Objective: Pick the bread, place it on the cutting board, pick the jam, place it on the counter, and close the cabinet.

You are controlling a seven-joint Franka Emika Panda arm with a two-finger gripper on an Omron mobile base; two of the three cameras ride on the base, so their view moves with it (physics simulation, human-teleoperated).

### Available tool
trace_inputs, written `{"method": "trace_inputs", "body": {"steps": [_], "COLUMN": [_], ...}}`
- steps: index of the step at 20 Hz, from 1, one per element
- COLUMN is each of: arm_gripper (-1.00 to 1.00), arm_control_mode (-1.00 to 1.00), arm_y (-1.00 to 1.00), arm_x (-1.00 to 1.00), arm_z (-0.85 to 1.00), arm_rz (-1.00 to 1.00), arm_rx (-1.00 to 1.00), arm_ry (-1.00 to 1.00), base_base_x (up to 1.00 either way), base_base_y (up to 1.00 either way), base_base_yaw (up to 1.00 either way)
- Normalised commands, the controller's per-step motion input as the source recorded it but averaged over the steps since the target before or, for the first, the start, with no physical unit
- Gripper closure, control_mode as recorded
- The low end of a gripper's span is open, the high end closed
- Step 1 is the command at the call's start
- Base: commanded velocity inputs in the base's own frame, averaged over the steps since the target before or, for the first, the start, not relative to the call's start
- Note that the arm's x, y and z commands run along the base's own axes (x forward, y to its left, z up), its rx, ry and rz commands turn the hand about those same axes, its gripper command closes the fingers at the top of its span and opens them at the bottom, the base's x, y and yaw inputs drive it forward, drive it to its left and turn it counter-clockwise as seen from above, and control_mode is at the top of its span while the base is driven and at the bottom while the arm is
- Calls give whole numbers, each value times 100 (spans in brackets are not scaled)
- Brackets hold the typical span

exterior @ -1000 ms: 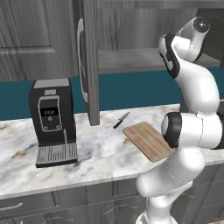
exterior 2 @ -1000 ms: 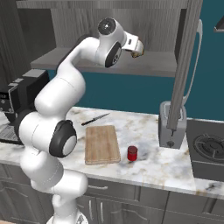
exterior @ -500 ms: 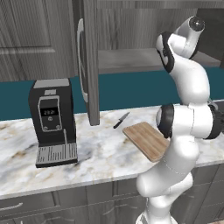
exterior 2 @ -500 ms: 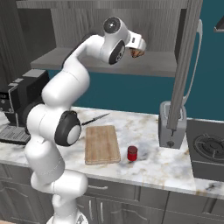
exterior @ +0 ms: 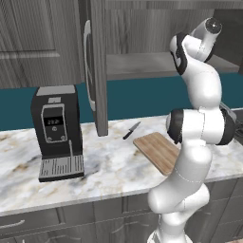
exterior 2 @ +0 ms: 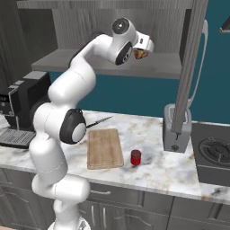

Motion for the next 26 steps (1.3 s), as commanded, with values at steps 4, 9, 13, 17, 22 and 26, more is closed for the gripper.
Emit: {"method": "trace_inputs", "body": {"steps": [4,9,13,17,22,26], "arm_gripper": [-100,-100,-100,-100,-100,-100], "arm_control_mode": [-100,-100,-100,-100,-100,-100], "arm_y": [-8,-6,-4,-4,-2,-5], "arm_x": [24,19,16,17,18,18], "arm_z": [-10,-9,-10,-8,-9,-10], "arm_rz": [0,0,0,0,0,0], "arm_rx": [0,0,0,0,0,0], "arm_ry": [0,0,0,0,0,0], "base_base_x": [0,0,0,0,0,0], "base_base_y": [0,0,0,0,0,0], "base_base_yaw": [0,0,0,0,0,0]}}
